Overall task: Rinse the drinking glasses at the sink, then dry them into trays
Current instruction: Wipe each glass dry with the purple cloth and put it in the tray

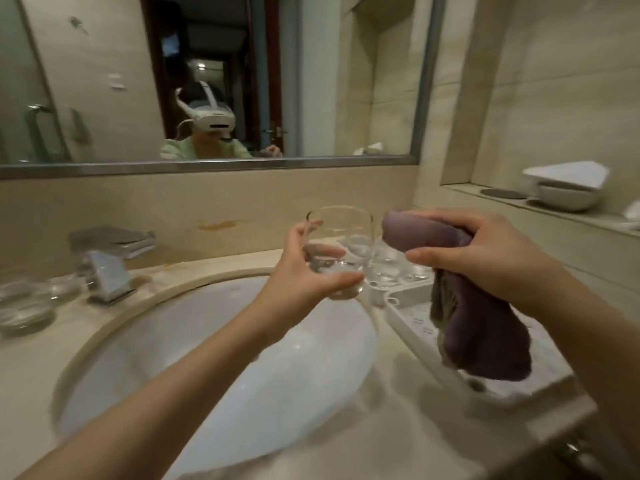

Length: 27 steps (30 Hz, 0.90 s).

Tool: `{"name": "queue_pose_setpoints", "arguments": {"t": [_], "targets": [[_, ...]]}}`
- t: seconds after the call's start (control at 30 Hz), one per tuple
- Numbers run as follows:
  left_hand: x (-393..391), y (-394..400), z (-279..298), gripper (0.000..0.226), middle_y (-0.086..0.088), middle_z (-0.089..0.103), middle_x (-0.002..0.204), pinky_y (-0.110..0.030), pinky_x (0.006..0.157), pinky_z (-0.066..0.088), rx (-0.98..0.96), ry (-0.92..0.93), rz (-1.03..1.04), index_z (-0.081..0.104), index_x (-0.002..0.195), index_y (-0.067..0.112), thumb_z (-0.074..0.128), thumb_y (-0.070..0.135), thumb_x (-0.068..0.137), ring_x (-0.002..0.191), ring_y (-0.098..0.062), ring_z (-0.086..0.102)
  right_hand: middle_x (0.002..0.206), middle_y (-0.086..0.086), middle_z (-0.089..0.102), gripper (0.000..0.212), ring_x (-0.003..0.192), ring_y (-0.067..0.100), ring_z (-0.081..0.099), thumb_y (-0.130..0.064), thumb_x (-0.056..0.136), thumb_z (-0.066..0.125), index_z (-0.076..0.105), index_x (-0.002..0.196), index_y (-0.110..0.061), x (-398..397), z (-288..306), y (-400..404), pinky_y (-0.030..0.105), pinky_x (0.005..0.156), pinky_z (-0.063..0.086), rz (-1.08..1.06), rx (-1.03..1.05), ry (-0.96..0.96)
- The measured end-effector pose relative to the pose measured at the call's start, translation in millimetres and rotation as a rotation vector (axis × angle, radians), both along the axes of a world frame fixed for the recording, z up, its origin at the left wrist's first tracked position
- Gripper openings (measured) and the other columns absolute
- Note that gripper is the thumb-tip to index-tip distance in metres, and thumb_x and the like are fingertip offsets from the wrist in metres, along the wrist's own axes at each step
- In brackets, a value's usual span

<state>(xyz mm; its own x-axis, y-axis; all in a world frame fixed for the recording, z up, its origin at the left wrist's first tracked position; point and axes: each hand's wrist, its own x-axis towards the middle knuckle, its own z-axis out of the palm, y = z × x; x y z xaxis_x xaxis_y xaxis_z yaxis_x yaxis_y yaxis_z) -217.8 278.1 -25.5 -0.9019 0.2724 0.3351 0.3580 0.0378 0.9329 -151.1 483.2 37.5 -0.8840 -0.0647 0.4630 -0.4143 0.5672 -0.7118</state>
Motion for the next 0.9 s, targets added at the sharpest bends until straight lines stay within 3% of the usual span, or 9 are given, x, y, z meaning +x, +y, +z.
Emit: {"name": "queue_pose_setpoints", "arguments": {"t": [0.1,0.2,0.27,0.37,0.53,0.7,0.8,0.9], "targets": [[-13,72,16,0.075,-0.001,0.062,0.114,-0.028,0.088,0.053,-0.073,-0.001,-0.135,0.035,0.13,0.025,0.082,0.018,0.072,0.101,-0.011,0.062,0.087,-0.035,0.063,0.043,0.082,-0.019,0.057,-0.016,0.07,0.082,0.062,0.086,-0.05,10,5,54,-0.002,0.072,0.038,-0.193,0.128,0.002],[-27,139,10,0.074,0.0,0.057,0.116,-0.021,0.084,0.05,-0.135,-0.055,-0.23,0.037,0.13,0.023,0.084,0.024,0.072,0.098,-0.006,0.059,0.1,-0.017,0.066,0.04,0.096,0.003,0.059,-0.017,0.071,0.082,0.068,0.103,-0.037,5,-3,109,0.02,0.083,0.04,-0.395,0.215,-0.096],[-38,176,-5,0.08,0.0,0.053,0.12,-0.028,0.088,0.05,-0.196,-0.077,-0.252,0.041,0.126,0.026,0.089,0.033,0.062,0.101,-0.011,0.057,0.104,-0.009,0.067,0.044,0.101,0.013,0.06,-0.019,0.071,0.083,0.07,0.111,-0.027,-2,-17,141,0.027,0.086,0.042,-0.481,0.26,-0.192],[-53,220,-26,0.096,-0.008,0.052,0.125,-0.042,0.095,0.051,-0.299,-0.084,-0.263,0.042,0.12,0.034,0.088,0.05,0.037,0.109,-0.024,0.058,0.107,-0.005,0.068,0.045,0.101,0.017,0.06,-0.022,0.073,0.081,0.067,0.116,-0.027,-11,-40,177,0.031,0.088,0.047,-0.571,0.31,-0.317],[-68,263,-48,0.083,-0.009,0.055,0.12,-0.028,0.08,0.051,-0.449,-0.115,-0.26,0.04,0.13,0.017,0.089,0.021,0.063,0.105,-0.021,0.058,0.111,-0.011,0.066,0.041,0.092,0.012,0.056,-0.023,0.078,0.077,0.067,0.117,-0.028,-25,-64,206,0.026,0.078,0.045,-0.64,0.398,-0.406],[-77,281,-57,0.086,-0.007,0.057,0.117,-0.03,0.081,0.052,-0.527,-0.104,-0.193,0.038,0.138,0.01,0.086,0.014,0.066,0.102,-0.023,0.058,0.105,-0.003,0.067,0.038,0.092,0.016,0.056,-0.028,0.078,0.076,0.067,0.115,-0.028,-41,-69,216,0.028,0.075,0.046,-0.661,0.443,-0.485],[-79,288,-60,0.093,-0.01,0.055,0.127,-0.031,0.082,0.05,-0.547,-0.038,-0.128,0.031,0.145,0.011,0.086,0.016,0.069,0.107,-0.025,0.057,0.1,-0.004,0.065,0.039,0.093,0.016,0.057,-0.031,0.077,0.077,0.067,0.113,-0.027,-47,-69,217,0.028,0.076,0.046,-0.663,0.455,-0.514],[-79,289,-62,0.096,-0.011,0.045,0.139,-0.021,0.076,0.044,-0.52,-0.009,-0.074,0.024,0.149,0.013,0.082,0.014,0.073,0.112,-0.024,0.054,0.102,-0.003,0.066,0.038,0.094,0.016,0.058,-0.029,0.076,0.077,0.067,0.113,-0.026,-47,-71,217,0.03,0.079,0.049,-0.68,0.456,-0.526]]}}
